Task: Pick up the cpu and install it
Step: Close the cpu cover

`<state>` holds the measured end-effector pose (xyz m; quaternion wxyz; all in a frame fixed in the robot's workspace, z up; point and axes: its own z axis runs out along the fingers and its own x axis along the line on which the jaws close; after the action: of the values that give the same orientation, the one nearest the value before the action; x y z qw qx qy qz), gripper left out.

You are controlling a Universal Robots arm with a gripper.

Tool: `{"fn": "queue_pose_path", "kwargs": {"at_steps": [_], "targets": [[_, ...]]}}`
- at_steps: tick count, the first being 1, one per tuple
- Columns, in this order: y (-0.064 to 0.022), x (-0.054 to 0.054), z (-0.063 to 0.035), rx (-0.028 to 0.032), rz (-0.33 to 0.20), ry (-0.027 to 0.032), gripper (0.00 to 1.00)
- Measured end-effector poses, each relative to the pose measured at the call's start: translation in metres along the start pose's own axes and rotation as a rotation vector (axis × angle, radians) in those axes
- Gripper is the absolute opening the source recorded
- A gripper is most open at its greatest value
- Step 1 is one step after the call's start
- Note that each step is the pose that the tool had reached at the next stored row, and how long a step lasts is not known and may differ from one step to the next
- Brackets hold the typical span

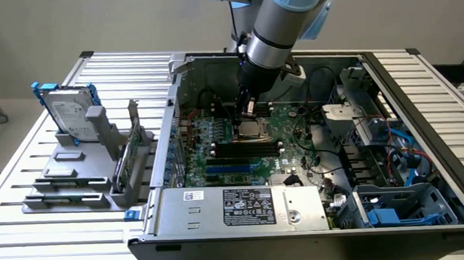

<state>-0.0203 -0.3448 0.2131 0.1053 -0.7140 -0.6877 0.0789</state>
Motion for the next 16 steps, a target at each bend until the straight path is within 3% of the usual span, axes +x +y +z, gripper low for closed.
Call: {"fn": "queue_pose_path", "kwargs": {"at_steps": [10,16], "targets": [[0.0028,0.001,0.0114,0.0058,0.0,0.0005,0.11],[0.0037,0.001,0.0147,0.0062,-0.002,0.0076,0.11]]}}
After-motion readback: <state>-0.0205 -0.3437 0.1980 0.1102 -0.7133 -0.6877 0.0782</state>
